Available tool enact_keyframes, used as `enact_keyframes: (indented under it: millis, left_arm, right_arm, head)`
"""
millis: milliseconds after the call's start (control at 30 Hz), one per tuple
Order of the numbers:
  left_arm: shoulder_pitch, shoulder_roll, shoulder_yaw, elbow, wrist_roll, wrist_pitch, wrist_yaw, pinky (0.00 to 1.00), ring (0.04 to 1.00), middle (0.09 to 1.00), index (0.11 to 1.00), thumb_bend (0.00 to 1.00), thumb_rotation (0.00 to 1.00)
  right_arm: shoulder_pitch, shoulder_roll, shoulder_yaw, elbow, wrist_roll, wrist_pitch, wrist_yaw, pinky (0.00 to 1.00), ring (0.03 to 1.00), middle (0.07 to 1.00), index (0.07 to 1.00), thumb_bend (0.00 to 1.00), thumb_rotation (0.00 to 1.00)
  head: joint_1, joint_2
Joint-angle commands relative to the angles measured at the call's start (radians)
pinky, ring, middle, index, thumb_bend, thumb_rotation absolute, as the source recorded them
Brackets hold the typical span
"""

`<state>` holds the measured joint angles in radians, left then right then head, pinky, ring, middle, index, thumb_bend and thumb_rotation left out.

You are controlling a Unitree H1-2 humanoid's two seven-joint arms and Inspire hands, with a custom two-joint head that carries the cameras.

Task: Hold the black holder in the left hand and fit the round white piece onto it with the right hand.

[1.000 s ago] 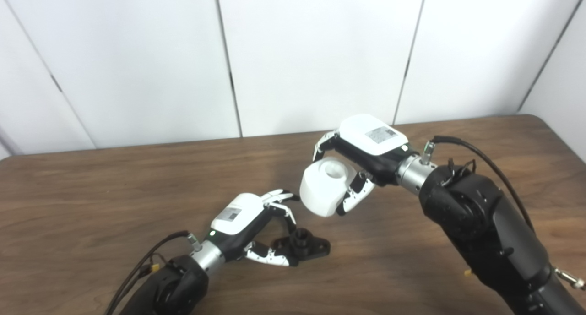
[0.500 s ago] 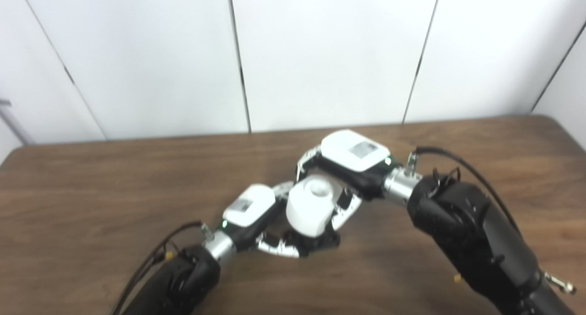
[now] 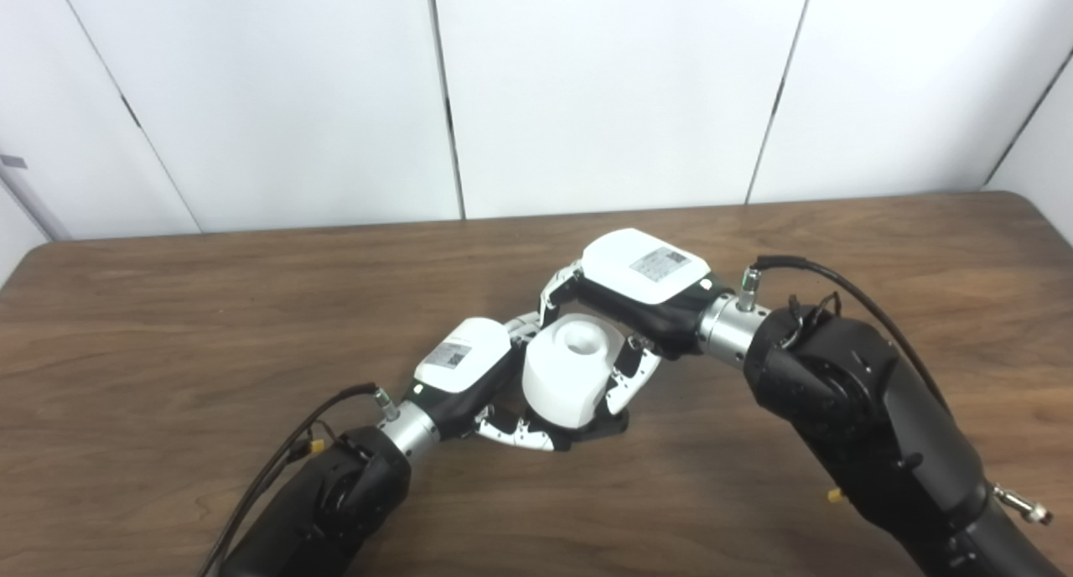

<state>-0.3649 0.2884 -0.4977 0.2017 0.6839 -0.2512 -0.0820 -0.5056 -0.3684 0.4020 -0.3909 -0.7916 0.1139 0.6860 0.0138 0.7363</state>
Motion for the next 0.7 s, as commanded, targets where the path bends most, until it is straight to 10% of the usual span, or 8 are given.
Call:
enact_keyframes:
  millis: [0, 667]
  left_arm:
    - [0.028, 0.008, -0.037, 0.032, 0.038, 0.041, -0.080, 0.76, 0.932, 0.883, 0.486, 0.52, 0.07]
    - [0.037, 0.015, -0.038, 0.008, 0.024, 0.057, -0.100, 0.75, 0.933, 0.887, 0.486, 0.52, 0.07]
  right_arm:
    - [-0.029, -0.003, -0.015, -0.017, 0.009, -0.022, -0.017, 0.61, 0.759, 0.729, 0.480, 0.53, 0.14]
    - [-0.054, 0.005, -0.034, 0.024, 0.003, -0.018, -0.028, 0.63, 0.764, 0.735, 0.481, 0.53, 0.14]
  head:
    - [0.001, 0.000]
    - [0.004, 0.013]
